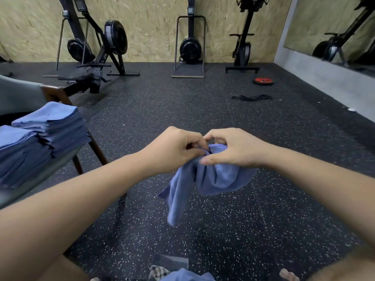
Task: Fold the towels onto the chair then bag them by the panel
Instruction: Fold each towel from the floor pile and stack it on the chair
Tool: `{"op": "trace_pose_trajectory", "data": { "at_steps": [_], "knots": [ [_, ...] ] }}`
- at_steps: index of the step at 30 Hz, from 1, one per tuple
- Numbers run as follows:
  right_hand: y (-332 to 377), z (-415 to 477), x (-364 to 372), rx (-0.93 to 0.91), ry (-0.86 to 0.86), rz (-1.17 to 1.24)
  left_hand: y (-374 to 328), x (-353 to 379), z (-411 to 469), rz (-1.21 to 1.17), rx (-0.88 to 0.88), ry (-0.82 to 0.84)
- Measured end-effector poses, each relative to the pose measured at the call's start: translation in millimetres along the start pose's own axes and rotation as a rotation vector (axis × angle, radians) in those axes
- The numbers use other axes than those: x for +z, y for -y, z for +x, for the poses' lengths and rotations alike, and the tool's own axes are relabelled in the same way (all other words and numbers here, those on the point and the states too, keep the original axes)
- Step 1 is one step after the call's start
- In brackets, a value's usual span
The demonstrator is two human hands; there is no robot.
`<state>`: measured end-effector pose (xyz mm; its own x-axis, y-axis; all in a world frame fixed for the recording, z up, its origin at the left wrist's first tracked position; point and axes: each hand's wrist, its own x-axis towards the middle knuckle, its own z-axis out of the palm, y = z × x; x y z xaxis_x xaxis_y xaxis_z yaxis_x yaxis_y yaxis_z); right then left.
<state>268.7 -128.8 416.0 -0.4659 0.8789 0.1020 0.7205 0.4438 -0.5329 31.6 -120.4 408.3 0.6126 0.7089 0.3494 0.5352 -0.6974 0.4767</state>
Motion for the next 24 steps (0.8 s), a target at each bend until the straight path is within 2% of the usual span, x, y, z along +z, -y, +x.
{"op": "trace_pose_trajectory", "data": {
  "at_steps": [7, 12, 16, 24],
  "knots": [
    [0, 0, 0, -0.028, 0.059, 0.023, -1, 2, -3, 0.020, 0.004, 0.000],
    [2, -2, -16, -0.071, 0.005, 0.016, 2, -1, -2, -0.014, -0.036, 0.076],
    [2, -4, -29, -0.092, -0.040, -0.013, 6, -4, -1, -0.031, -0.057, 0.068],
    [-35, -4, -54, 0.001, -0.178, -0.089, 33, -20, -1, 0.094, -0.178, 0.034]
  ]
}}
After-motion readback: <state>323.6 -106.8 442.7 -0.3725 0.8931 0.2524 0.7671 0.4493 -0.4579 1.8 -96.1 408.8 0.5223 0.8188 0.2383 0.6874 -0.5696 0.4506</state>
